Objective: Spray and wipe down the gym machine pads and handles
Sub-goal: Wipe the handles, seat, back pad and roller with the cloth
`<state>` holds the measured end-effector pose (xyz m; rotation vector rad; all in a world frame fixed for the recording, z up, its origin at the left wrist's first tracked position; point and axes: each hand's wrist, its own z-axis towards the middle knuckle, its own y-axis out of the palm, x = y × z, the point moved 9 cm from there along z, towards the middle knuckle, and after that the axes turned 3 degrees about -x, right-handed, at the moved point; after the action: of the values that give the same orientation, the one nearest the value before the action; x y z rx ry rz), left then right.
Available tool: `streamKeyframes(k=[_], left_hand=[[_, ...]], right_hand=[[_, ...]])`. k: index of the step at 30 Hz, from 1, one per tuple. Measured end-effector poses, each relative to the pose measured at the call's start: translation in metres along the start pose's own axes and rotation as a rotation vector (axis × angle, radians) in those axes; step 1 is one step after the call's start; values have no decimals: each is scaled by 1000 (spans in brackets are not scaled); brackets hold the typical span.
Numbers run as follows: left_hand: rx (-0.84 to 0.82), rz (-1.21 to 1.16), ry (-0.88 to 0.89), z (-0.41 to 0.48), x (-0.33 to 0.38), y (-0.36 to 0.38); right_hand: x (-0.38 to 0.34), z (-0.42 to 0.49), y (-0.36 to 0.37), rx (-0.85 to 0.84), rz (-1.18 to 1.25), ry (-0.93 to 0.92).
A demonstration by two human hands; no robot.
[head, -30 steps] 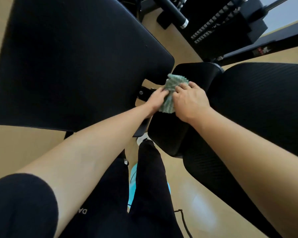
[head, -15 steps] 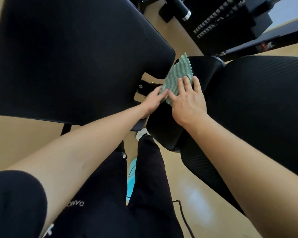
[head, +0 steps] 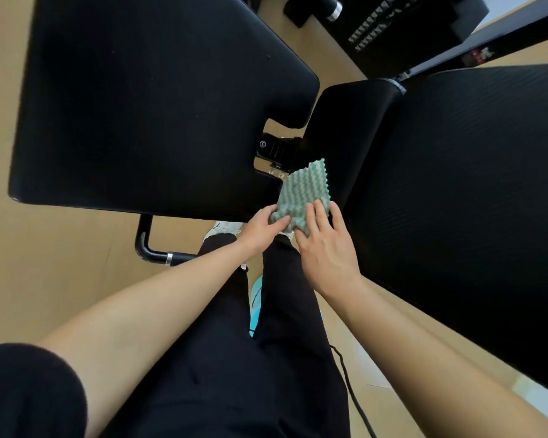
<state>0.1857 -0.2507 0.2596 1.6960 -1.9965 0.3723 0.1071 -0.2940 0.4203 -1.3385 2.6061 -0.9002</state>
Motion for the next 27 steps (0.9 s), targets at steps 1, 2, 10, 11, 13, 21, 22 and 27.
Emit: streamKeyframes(k=[1, 2, 10, 11, 13, 21, 22, 27], left_hand=[[30, 38, 2, 0, 1, -5], [67, 25, 8, -4, 8, -10], [-32, -425, -173, -4, 40, 16], [-30, -426, -199, -5, 39, 18], [-48, -414, -221, -11, 42, 25], [-94, -47, 0, -36, 89, 42], [-61, 58, 67, -28, 100, 38], [7, 150, 231, 14, 175, 22]], right_hand=[[-2, -4, 0, 9, 9, -6], [-3, -8, 1, 16, 12, -5], [-24, -33, 17, -41, 7, 144], [-27, -35, 18, -52, 16, 167], [-33, -39, 21, -89, 48, 203], [-18, -50, 12, -50, 121, 313], [-10, -48, 7, -40, 110, 314], [50, -26, -22, 39, -2, 353]])
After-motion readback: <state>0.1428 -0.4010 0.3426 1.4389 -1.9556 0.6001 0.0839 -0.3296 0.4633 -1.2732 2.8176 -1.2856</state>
